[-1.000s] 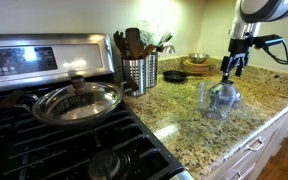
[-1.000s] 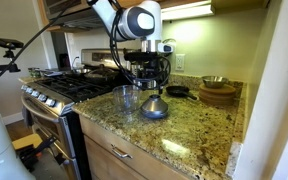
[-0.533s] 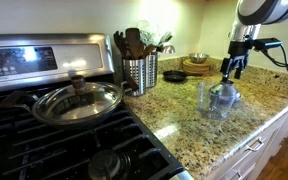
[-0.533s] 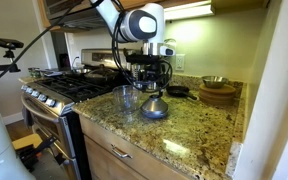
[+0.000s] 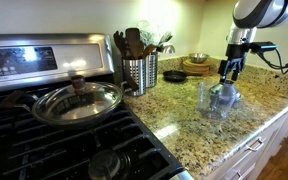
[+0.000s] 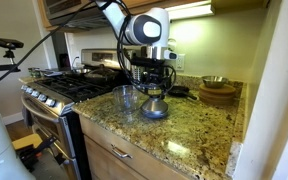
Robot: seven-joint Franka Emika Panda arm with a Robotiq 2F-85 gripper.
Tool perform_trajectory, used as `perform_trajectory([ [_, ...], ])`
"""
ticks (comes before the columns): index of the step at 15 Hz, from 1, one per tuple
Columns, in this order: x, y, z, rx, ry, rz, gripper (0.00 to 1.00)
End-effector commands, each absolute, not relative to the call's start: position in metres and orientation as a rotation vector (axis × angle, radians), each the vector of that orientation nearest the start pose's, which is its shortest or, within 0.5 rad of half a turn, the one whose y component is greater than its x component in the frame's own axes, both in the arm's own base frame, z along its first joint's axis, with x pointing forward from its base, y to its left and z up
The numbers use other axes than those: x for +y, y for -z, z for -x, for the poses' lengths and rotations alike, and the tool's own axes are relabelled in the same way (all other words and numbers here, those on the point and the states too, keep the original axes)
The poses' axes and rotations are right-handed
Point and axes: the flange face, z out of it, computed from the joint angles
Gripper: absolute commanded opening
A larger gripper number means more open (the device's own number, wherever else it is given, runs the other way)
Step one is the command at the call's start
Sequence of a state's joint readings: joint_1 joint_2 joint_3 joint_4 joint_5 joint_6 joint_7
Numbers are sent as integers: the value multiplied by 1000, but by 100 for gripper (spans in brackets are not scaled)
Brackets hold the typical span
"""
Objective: Put the blade in the clear bowl and then cover the bowl with the grey lid
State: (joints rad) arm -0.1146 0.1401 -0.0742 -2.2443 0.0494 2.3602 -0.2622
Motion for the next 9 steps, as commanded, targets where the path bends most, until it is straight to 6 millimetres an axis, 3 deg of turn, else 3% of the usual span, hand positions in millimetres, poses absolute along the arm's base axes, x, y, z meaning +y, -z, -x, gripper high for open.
perform_trajectory([
  [1, -107, -303, -532, -69, -17, 3095, 86],
  [2, -107, -303, -533, -69, -18, 3095, 80],
  [3, -107, -303, -533, -70, -18, 3095, 80],
  [5, -107, -302, -533, -72, -18, 3095, 67],
  [9, -106, -302, -535, -78, -17, 3096, 65],
])
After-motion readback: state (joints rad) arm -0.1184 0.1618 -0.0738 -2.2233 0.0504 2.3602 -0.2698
